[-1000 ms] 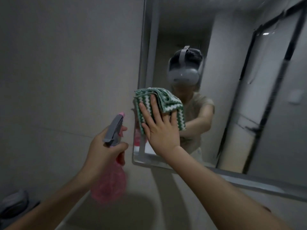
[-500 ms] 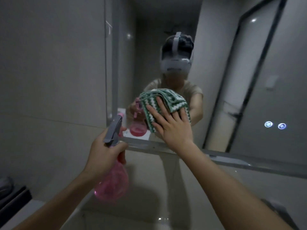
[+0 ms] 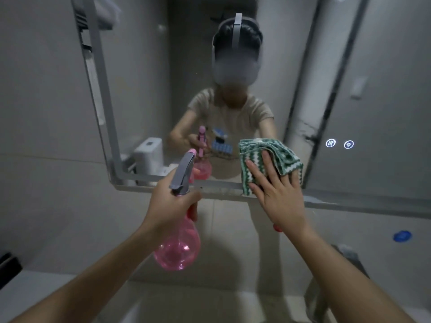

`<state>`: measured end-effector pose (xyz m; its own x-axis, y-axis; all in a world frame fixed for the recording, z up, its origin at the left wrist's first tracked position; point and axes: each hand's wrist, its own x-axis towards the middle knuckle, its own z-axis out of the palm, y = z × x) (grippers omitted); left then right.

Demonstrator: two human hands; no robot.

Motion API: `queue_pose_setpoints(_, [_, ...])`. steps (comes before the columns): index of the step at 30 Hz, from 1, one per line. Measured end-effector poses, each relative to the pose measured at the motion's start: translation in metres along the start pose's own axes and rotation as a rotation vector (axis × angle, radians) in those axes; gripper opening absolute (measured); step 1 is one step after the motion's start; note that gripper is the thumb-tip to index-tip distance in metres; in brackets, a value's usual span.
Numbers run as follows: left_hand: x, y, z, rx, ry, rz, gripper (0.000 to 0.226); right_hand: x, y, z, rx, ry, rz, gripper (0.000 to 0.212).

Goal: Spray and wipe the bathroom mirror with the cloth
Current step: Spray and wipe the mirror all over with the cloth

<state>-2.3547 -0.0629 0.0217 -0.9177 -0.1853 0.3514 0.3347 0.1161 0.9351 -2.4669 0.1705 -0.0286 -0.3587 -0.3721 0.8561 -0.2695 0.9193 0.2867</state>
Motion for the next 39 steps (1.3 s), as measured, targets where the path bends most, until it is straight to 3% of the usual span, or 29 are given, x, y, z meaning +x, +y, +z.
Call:
queue_pose_setpoints(7, [0.011,-0.015,0.005,-0.093,-0.029,-0.025,0.018,-0.002,-0.027,0.014,0.048,-0.027,0.127,0.057])
queue_pose_setpoints(11, [0.012,-0.025,-0.022,-0.107,0.017,-0.004,0.027,-0.004,-0.064,0.023,0.055,-0.022,0.031,0.058])
queue_pose_setpoints(17, [0.010,-0.036,-0.101,-0.059,0.136,0.025,0.042,0.018,-0.152,0.046,0.015,-0.004,-0.045,0.065])
queue_pose_setpoints(23, [0.007,-0.047,-0.193,0.028,0.180,0.076,0.036,0.075,-0.255,0.056,0.025,0.010,-0.201,0.054])
queue_pose_setpoints(27, [0.009,-0.053,-0.233,-0.036,0.274,0.063,0.065,0.105,-0.301,0.062,0.029,-0.050,-0.238,0.053])
queue_pose_setpoints(30, [0.011,-0.054,-0.246,-0.070,0.286,0.056,0.075,0.115,-0.313,0.065,0.006,-0.113,-0.245,0.053])
queue_pose_setpoints(32, [0.012,-0.055,-0.249,-0.078,0.276,0.065,0.070,0.117,-0.312,0.066,0.008,-0.123,-0.260,0.053])
queue_pose_setpoints(36, [0.011,-0.059,-0.242,-0.095,0.273,0.041,0.054,0.119,-0.296,0.062,-0.011,-0.061,-0.366,0.050])
queue_pose_setpoints(39, [0.009,-0.055,-0.228,-0.094,0.275,0.038,0.059,0.120,-0.275,0.054,-0.006,-0.012,-0.390,0.048])
